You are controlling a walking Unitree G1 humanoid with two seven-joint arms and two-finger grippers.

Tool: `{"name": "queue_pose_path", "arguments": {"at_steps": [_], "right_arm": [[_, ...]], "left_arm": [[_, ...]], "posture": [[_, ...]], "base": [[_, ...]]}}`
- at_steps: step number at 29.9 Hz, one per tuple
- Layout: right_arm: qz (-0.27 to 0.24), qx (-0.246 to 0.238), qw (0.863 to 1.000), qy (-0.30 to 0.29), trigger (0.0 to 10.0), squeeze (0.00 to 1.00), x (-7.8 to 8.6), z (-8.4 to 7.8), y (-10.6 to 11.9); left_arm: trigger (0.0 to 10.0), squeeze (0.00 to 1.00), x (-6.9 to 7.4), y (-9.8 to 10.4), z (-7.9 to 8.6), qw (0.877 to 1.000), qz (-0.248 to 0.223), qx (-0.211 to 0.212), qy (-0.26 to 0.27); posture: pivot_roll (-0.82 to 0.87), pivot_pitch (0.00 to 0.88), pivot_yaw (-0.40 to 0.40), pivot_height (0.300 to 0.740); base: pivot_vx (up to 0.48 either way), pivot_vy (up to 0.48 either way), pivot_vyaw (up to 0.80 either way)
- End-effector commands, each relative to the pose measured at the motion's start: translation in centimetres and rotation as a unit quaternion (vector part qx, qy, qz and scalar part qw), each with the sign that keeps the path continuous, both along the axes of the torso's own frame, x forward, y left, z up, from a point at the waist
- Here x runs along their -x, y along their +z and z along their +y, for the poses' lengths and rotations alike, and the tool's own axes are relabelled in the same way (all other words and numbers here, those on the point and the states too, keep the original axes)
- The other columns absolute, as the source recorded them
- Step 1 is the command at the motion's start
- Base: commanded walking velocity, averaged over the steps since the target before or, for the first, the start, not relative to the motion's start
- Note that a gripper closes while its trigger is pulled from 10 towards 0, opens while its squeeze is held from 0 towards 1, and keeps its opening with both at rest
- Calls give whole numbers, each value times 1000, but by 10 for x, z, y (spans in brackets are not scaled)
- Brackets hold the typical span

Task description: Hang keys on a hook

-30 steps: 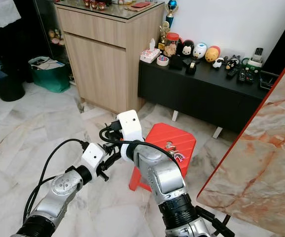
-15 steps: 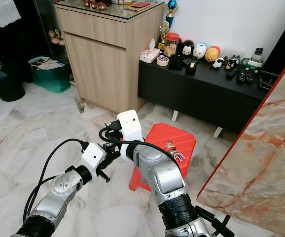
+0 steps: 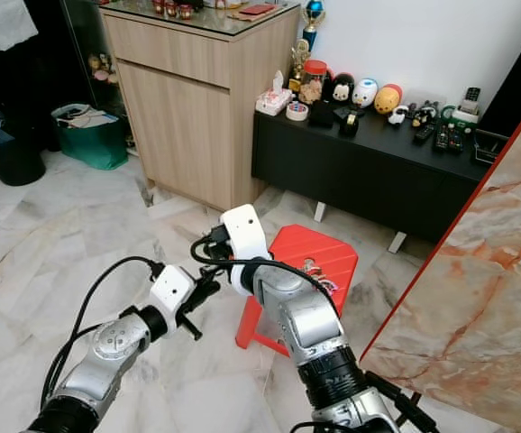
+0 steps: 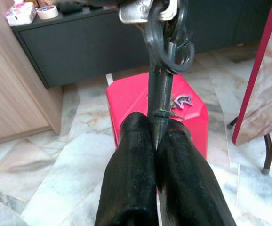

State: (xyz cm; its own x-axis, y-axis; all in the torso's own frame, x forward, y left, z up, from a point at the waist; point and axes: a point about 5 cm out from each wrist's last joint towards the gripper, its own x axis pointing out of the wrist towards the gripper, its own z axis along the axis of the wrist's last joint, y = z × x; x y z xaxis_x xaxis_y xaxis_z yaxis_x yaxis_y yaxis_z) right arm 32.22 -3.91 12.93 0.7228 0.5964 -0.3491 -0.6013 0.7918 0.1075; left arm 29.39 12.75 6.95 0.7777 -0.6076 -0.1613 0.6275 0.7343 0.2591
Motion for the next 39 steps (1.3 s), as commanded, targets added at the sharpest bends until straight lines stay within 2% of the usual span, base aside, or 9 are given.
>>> {"name": "queue_pose_path", "arguments": {"at_steps": [1, 8, 9, 15, 25, 26, 30, 35, 39], "right_arm": [[-2, 18, 999, -29, 10000, 1000, -6, -16, -4], [3, 11, 1000, -25, 10000, 1000, -4, -10, -6], [2, 10, 1000, -27, 10000, 0, -6, -11, -5], [-20, 11, 998, -63, 10000, 0, -17, -28, 4], [-43, 50, 990, -122, 10000, 0, -28, -69, 6], [-41, 53, 986, -153, 10000, 0, -30, -86, 2], [-23, 85, 975, -203, 10000, 0, -29, -115, -17], [21, 115, 961, -251, 10000, 0, -18, -142, -53], [110, 140, 942, -284, 10000, 0, 17, -164, -112]], "left_arm": [[0, 0, 1, 2, 8, 1000, -2, -4, 5], [0, 0, 2, 2, 9, 1000, 0, -6, 5], [0, 0, 2, 2, 9, 1000, 1, -6, 5], [0, 0, 4, -2, 14, 1000, 7, -27, 6], [0, 0, -4, -13, 58, 963, -37, -243, 113], [10000, 0, -8, -7, 69, 959, -46, -225, 167], [10000, 0, -6, -11, 83, 938, -61, -283, 192], [10000, 0, 30, -73, 116, 892, 95, -410, 169], [10000, 0, 109, -125, 156, 816, 311, -442, 204]], "posture": [[77, 0, -81, 740], [84, 0, -81, 740], [84, 0, -81, 740], [84, 0, -76, 740], [85, 0, -70, 740], [87, 0, -71, 740], [90, 0, -69, 740], [81, 0, -57, 740], [73, 0, -42, 740]], "base": [[0, 0, 0], [0, 0, 0], [0, 0, 0], [0, 0, 0], [0, 0, 0], [0, 0, 0], [0, 0, 0], [0, 0, 0], [0, 0, 0]]}}
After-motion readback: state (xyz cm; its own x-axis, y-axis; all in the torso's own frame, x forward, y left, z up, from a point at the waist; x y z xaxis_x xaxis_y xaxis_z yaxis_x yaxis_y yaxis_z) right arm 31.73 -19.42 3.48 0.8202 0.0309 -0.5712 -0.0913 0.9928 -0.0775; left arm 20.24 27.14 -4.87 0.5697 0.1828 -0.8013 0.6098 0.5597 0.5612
